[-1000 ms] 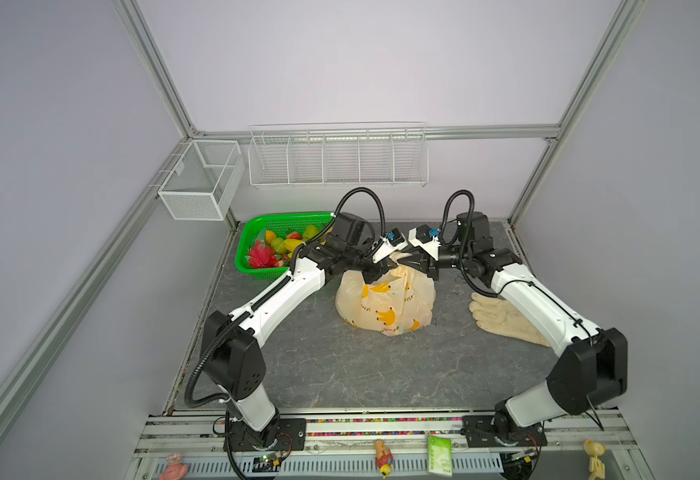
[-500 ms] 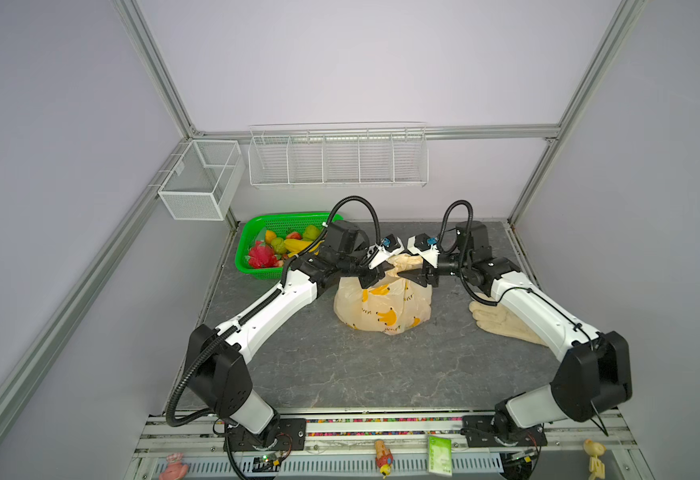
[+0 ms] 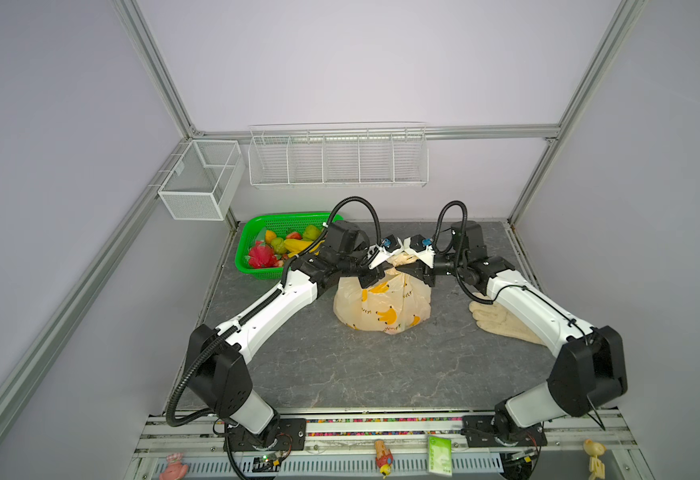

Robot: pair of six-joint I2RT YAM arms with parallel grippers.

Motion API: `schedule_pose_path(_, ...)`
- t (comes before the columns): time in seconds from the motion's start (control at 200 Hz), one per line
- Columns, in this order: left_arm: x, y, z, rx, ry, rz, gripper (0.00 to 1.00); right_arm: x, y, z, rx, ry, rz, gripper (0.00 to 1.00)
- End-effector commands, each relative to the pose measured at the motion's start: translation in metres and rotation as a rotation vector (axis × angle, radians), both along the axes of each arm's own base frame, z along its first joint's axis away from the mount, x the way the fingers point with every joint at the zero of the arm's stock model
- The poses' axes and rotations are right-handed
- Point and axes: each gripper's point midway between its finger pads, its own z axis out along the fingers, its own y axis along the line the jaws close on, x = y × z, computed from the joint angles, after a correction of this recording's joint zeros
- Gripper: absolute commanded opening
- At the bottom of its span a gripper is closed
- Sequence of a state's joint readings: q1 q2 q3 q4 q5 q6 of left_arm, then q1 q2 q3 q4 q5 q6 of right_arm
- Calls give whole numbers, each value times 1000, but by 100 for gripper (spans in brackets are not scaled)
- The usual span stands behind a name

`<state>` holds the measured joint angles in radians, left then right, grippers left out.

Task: Place the fake fruits into the plastic bag and tie a complex knot

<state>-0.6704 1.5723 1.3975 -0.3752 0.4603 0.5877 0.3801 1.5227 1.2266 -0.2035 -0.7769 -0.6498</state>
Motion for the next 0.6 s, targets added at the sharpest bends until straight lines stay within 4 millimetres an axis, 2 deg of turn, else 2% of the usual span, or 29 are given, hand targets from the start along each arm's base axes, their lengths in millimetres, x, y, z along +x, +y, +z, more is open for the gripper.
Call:
schedule_pose_path(0.0, -4, -5, 15, -39, -35, -19, 0, 3, 7, 3, 10, -6, 7, 11)
schedule_pose_path(0.065, -3, -4, 17, -42, -36, -5, 0, 3, 6, 3, 11, -4, -2, 7)
schedule_pose_path(0.2, 0, 10, 8, 19, -54, 56, 31, 1, 1, 4, -4, -27, -19, 6)
schedule_pose_path(0.28, 1, 21, -1, 84, -81, 80, 42, -1, -1, 9, 1, -32, -15, 7)
schedule_pose_path(0.415, 6, 33, -12, 161, -128, 104, 50, -7, -1, 17, 11, -42, 7, 7)
schedule_pose_path(0.595, 17, 32, -18, 200, -150, 121, 47, -9, -1, 17, 5, -40, 19, 7)
